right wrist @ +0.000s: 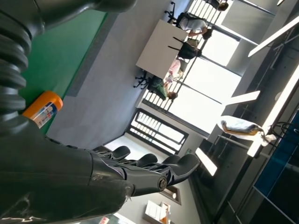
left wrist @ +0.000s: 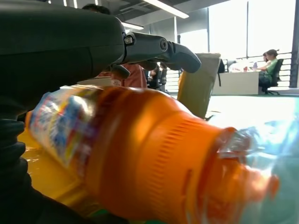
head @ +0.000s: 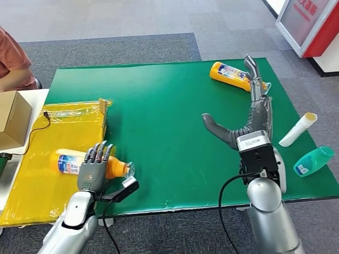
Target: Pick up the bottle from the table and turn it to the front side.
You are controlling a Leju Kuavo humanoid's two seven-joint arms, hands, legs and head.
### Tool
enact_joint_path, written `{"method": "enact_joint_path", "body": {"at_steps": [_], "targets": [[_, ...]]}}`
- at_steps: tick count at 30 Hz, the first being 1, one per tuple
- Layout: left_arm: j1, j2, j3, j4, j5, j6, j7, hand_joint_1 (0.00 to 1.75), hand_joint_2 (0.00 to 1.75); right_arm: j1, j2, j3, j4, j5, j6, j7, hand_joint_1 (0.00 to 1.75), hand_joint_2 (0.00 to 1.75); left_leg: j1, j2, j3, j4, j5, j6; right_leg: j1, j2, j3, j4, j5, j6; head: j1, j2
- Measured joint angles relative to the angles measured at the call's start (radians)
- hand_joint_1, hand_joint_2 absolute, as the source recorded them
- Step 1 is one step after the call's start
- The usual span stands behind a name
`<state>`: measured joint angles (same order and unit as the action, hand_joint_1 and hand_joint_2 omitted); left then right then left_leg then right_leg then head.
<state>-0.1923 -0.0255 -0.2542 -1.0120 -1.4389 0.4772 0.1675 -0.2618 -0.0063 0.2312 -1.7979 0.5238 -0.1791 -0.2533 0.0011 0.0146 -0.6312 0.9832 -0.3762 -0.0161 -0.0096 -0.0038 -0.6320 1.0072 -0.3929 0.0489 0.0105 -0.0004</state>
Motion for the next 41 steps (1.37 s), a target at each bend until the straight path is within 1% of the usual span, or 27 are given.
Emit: {"method": "enact_joint_path", "body": {"at_steps": [5,8,13,15,16,18,20,21,22,23,24,26,27,29,31,33,36,41], "targets": [[0.041,-0.013,0.043,-0.044,-0.057,0.126,0.002,0.00,1.75,0.017,-0.007,0.000,-0.001,-0.003,-0.009,0.000,0.00,1.75,0.000,0.000,0.000,0.000,0.000,0.000,0.000,0.000,0.000,0.000,0.000,0.000,0.000,0.000],[0.065,-0.021,0.068,-0.079,-0.087,0.183,0.003,0.00,1.75,0.025,-0.013,0.000,-0.004,-0.005,-0.016,-0.001,0.00,1.75,0.000,0.000,0.000,0.000,-0.001,0.001,0.000,0.000,0.000,0.000,0.000,0.000,0.000,0.000],[0.102,-0.028,0.090,-0.158,-0.097,0.218,0.000,0.00,1.75,0.030,-0.021,0.000,-0.006,-0.010,-0.024,-0.001,0.00,1.75,0.000,0.000,0.000,0.000,-0.001,0.001,0.000,0.000,0.000,0.000,0.000,0.000,0.000,0.000],[0.122,-0.032,0.097,-0.208,-0.093,0.219,-0.027,0.00,1.75,0.034,-0.023,0.000,-0.006,-0.012,-0.031,-0.001,0.00,1.75,0.000,0.000,0.000,0.000,-0.001,0.001,0.000,0.000,0.000,0.000,0.000,0.000,0.000,0.000],[0.134,-0.037,0.102,-0.243,-0.083,0.220,-0.058,0.00,1.75,0.036,-0.025,0.000,-0.006,-0.012,-0.035,-0.001,0.00,1.75,0.000,0.000,0.000,0.000,-0.001,0.001,0.000,0.000,0.000,0.000,0.000,0.000,0.000,0.000],[0.162,-0.055,0.119,-0.323,-0.036,0.220,-0.151,0.00,1.75,0.042,-0.029,0.000,-0.007,-0.013,-0.042,-0.002,0.00,1.75,0.000,0.000,-0.001,0.000,-0.001,0.001,0.000,0.000,0.000,0.000,0.000,0.000,0.000,0.000],[0.191,-0.083,0.144,-0.401,0.081,0.218,-0.292,0.00,1.75,0.052,-0.032,0.000,-0.010,-0.013,-0.051,-0.002,0.00,1.75,0.000,0.000,-0.001,0.000,-0.002,0.002,0.000,0.000,0.000,0.000,-0.001,0.001,0.000,0.000],[0.207,-0.095,0.153,-0.437,0.185,0.205,-0.372,0.00,1.75,0.061,-0.034,0.000,-0.015,-0.012,-0.057,-0.002,0.00,1.75,0.000,0.000,-0.001,0.000,-0.002,0.002,0.000,0.000,0.000,0.000,-0.001,0.001,0.000,0.000],[0.227,-0.103,0.156,-0.475,0.330,0.169,-0.446,0.00,1.75,0.074,-0.037,-0.002,-0.021,-0.010,-0.062,-0.003,0.00,1.75,0.000,0.000,-0.001,0.000,-0.002,0.002,0.000,0.000,0.000,0.000,-0.001,0.001,0.000,0.000],[0.249,-0.105,0.151,-0.517,0.512,0.106,-0.506,0.00,1.75,0.090,-0.040,-0.005,-0.030,-0.009,-0.065,-0.007,0.00,1.75,0.000,0.000,-0.001,0.000,-0.003,0.002,0.000,0.000,0.000,-0.001,-0.002,0.002,0.000,0.000],[0.273,-0.101,0.143,-0.564,0.717,0.021,-0.551,0.00,1.75,0.108,-0.043,-0.009,-0.039,-0.010,-0.065,-0.013,0.00,1.75,0.000,0.000,-0.001,0.000,-0.003,0.002,0.000,0.000,0.000,-0.001,-0.002,0.002,0.000,0.000],[0.318,-0.086,0.134,-0.660,1.106,-0.188,-0.616,0.00,1.75,0.142,-0.051,-0.022,-0.055,-0.029,-0.052,-0.031,0.00,1.75,0.000,0.000,-0.001,0.000,-0.004,0.002,0.000,0.000,0.000,0.000,-0.003,0.002,0.000,0.000],[0.337,-0.078,0.135,-0.701,1.251,-0.286,-0.643,0.00,1.75,0.157,-0.054,-0.028,-0.061,-0.044,-0.039,-0.041,0.00,1.75,0.000,0.000,-0.001,0.000,-0.004,0.002,0.000,0.000,0.000,0.000,-0.004,0.001,0.000,0.000],[0.373,-0.070,0.150,-0.767,1.459,-0.468,-0.679,0.00,1.75,0.185,-0.058,-0.041,-0.068,-0.090,-0.007,-0.060,0.00,1.75,0.000,0.000,-0.001,0.000,-0.005,0.001,0.000,0.000,0.000,0.000,-0.004,0.001,0.000,0.000],[0.406,-0.071,0.183,-0.811,1.585,-0.596,-0.691,0.00,1.75,0.215,-0.059,-0.054,-0.071,-0.136,0.020,-0.078,0.00,1.75,0.000,0.000,0.000,0.000,-0.005,0.001,0.000,0.000,0.000,0.000,-0.005,0.001,0.000,0.000],[0.430,-0.074,0.221,-0.840,1.637,-0.654,-0.694,0.00,1.75,0.239,-0.059,-0.066,-0.073,-0.157,0.031,-0.089,0.00,1.75,0.000,0.000,0.000,0.000,-0.005,0.001,0.000,0.000,0.000,0.000,-0.005,0.001,0.000,0.000],[0.448,-0.080,0.256,-0.865,1.645,-0.677,-0.696,0.00,1.75,0.257,-0.059,-0.076,-0.074,-0.165,0.034,-0.096,0.00,1.75,0.000,0.000,0.000,0.000,-0.005,0.001,0.000,0.000,0.000,0.000,-0.005,0.001,0.000,0.000],[0.456,-0.088,0.276,-0.880,1.643,-0.683,-0.697,0.00,1.75,0.265,-0.059,-0.083,-0.075,-0.166,0.034,-0.097,0.00,1.75,0.000,0.000,0.000,0.000,-0.005,0.001,0.000,0.000,0.001,0.000,-0.004,0.001,0.000,0.000]]}}
